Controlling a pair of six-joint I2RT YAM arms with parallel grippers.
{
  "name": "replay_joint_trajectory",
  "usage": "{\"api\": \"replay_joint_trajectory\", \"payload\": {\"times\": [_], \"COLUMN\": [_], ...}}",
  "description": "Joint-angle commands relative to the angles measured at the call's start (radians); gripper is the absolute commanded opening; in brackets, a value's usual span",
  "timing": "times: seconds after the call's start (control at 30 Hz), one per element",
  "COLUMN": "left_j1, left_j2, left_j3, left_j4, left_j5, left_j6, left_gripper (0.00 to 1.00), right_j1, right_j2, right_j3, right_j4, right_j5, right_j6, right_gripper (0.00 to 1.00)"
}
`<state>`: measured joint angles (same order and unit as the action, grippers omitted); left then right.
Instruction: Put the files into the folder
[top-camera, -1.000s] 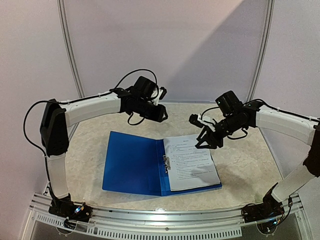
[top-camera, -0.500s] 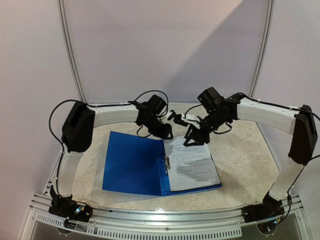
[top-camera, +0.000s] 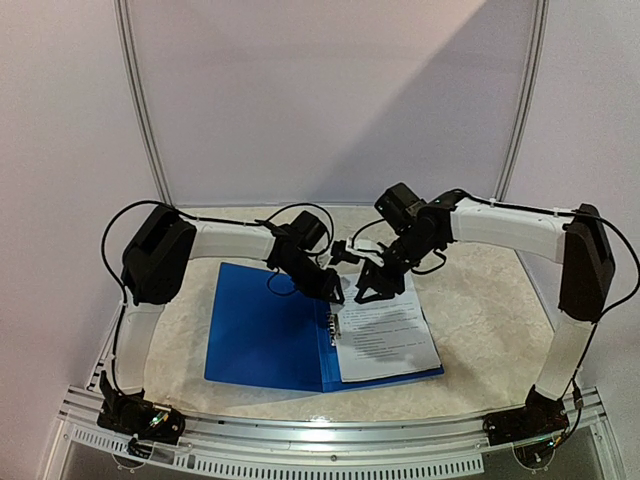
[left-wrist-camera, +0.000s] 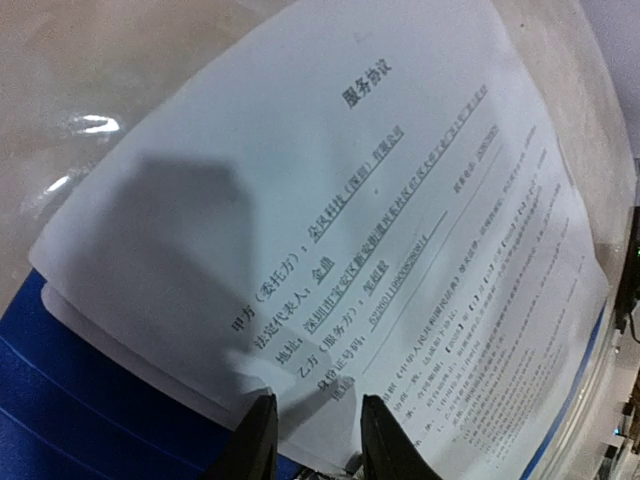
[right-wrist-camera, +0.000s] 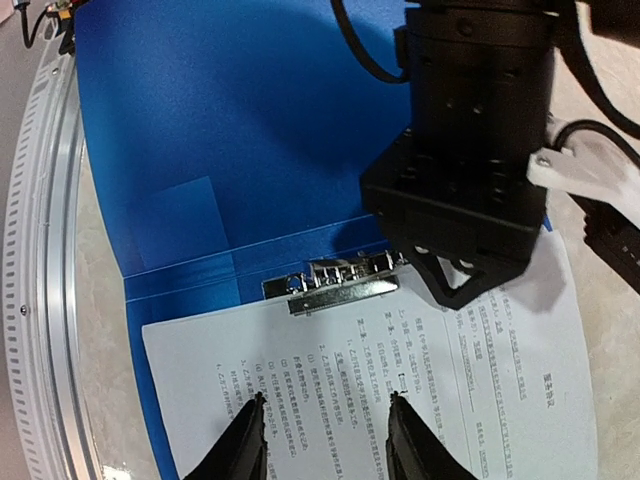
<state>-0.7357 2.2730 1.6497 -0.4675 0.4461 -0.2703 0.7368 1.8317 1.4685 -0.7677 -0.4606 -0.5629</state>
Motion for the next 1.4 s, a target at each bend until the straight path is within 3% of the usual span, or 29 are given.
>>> {"api": "replay_joint_trajectory", "payload": {"times": [0.0, 0.43, 0.87, 1.37], "left_j1": [0.012, 0.019, 0.026, 0.037], "left_j2": [-0.03, -0.021, -0.01, -0.015], "left_j3": [-0.018, -0.036, -0.039, -0.037], "left_j4": [0.04, -0.009, 0.001, 0.007], "left_j5": [0.026, -0.061, -0.029, -0.032], "left_j6": [-0.012, -0.027, -0.034, -0.036], "left_gripper": [0.31, 0.3, 0.3, 0.29], "right_j1": [0.042, 0.119, 0.121, 0.12], "right_j2": [0.064, 0.187, 0.265, 0.296], "right_j3": [0.065, 0.114, 0.181, 0.202], "right_j4": [-0.037, -0.039, -0.012, -0.037], "right_j5": [0.024, 0.085, 0.078, 0.026], "right_j6": [-0.012, -0.031, 0.028, 0.043], "right_gripper": [0.41, 0.44, 0.45, 0.29]}}
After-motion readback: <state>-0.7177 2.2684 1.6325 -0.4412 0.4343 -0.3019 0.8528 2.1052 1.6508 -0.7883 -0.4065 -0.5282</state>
